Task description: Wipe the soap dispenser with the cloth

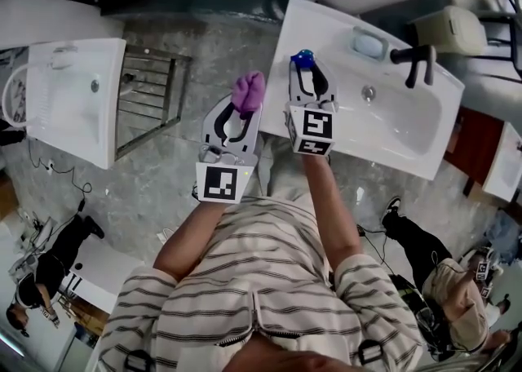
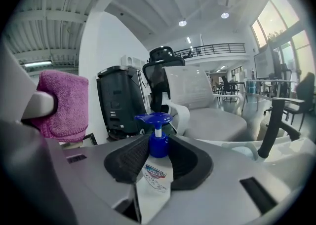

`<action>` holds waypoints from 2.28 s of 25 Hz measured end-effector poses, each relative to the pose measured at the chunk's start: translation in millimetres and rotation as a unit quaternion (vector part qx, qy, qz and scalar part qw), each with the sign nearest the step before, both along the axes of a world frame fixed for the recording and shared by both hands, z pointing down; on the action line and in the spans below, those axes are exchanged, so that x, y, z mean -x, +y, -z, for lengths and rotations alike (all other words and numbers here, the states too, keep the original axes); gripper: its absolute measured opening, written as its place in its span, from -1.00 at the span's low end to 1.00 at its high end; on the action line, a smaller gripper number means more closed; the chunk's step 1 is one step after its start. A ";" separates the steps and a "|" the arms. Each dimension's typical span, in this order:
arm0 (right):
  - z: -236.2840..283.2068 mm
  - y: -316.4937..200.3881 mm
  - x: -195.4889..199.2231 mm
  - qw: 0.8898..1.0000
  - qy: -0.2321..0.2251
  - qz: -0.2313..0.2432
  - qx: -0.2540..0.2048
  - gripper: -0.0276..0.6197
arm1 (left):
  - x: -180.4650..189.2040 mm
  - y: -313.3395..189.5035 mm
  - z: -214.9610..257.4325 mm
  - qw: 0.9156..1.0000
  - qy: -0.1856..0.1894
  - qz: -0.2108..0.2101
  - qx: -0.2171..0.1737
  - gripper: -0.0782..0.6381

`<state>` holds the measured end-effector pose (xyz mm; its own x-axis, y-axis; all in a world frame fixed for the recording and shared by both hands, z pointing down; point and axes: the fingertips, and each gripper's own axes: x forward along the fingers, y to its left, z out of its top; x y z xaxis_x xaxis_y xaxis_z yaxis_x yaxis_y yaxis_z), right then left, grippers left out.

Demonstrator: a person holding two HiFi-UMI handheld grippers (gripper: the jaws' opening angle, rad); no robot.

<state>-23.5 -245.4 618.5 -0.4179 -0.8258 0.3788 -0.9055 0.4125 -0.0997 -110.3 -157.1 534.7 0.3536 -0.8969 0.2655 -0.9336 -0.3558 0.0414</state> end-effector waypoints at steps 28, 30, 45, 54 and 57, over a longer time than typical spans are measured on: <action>158.8 48.5 -27.7 0.998 -0.026 0.032 -0.050 -0.51 | -53.7 23.9 66.1 0.991 0.005 -0.126 -0.043 -0.45; 167.1 52.3 -29.7 0.998 -0.028 0.032 -0.054 -0.51 | -55.0 24.2 69.1 0.990 0.003 -0.132 -0.047 -0.45; 198.6 62.2 -26.7 0.996 -0.033 0.035 -0.071 -0.51 | -61.6 22.7 84.7 0.985 -0.007 -0.162 -0.062 -0.45; 200.0 59.4 -23.0 0.996 -0.030 0.039 -0.071 -0.51 | -75.2 25.6 80.1 0.979 -0.021 -0.193 -0.070 -0.45; 200.2 57.4 -23.2 0.996 -0.027 0.039 -0.074 -0.51 | -83.1 24.9 78.1 0.975 -0.026 -0.206 -0.073 -0.45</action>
